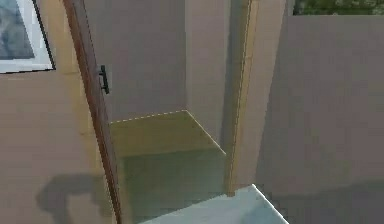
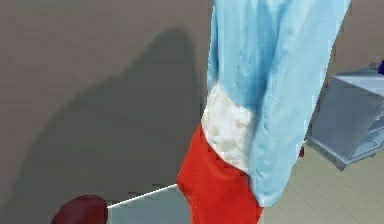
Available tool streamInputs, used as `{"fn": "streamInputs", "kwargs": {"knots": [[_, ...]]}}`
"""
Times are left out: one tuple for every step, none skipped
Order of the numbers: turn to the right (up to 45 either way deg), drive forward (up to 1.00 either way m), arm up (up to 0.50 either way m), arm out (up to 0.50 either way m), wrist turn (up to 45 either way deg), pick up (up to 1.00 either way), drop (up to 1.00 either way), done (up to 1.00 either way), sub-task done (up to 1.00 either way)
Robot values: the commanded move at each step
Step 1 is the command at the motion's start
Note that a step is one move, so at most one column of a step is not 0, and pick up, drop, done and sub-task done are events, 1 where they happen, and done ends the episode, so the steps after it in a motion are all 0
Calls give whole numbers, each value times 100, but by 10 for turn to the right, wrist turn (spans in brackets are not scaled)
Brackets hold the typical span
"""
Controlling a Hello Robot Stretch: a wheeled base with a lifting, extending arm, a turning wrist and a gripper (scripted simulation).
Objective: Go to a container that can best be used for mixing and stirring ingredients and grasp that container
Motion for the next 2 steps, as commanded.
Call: {"fn": "streamInputs", "kwargs": {"knots": [[-30, 0, 0, 0, 0, 0, 0, 0, 0], [0, 100, 0, 0, 0, 0, 0, 0, 0]]}}
